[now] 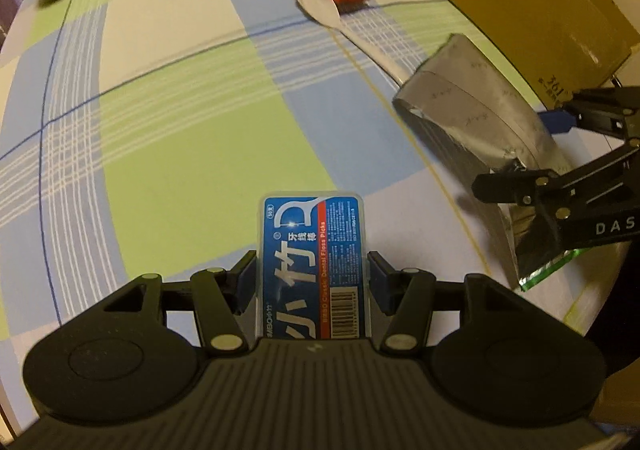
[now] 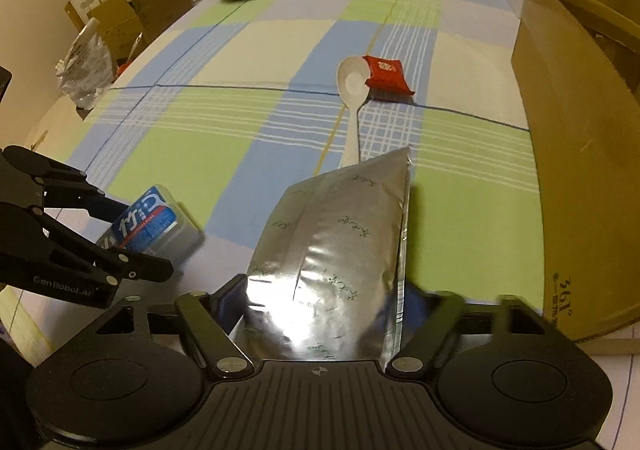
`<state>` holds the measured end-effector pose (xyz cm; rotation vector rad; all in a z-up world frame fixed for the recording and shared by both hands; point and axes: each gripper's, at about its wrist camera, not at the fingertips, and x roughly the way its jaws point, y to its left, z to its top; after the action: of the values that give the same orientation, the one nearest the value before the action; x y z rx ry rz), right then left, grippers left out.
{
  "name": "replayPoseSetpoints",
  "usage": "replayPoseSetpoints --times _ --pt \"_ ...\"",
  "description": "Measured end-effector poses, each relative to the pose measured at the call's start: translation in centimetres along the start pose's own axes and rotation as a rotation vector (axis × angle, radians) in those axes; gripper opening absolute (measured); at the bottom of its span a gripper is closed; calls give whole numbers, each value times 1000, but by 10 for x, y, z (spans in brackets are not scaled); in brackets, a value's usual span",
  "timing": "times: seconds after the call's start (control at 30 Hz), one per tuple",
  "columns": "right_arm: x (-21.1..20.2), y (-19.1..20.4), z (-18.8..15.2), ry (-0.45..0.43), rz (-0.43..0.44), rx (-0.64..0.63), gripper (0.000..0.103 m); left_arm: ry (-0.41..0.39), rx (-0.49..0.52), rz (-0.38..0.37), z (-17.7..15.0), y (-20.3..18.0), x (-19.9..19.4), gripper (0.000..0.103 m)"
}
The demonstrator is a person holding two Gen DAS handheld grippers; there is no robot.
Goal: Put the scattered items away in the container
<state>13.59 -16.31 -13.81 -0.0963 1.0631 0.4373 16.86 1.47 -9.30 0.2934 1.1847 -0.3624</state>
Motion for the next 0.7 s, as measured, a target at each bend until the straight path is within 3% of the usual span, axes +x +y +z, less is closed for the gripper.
replayPoseSetpoints --times 0.3,0.57,0.63,0.7 --pt "4 -2 -7 -10 18 7 88 31 -12 -22 11 -7 2 64" --pt "4 4 -10 -28 2 -18 87 64 8 20 12 -9 5 52" --pt "1 3 -10 -39 10 -18 71 62 -6 7 11 -6 2 52" --pt "-1 6 -10 -42 -6 -30 69 57 1 5 11 -5 -2 52"
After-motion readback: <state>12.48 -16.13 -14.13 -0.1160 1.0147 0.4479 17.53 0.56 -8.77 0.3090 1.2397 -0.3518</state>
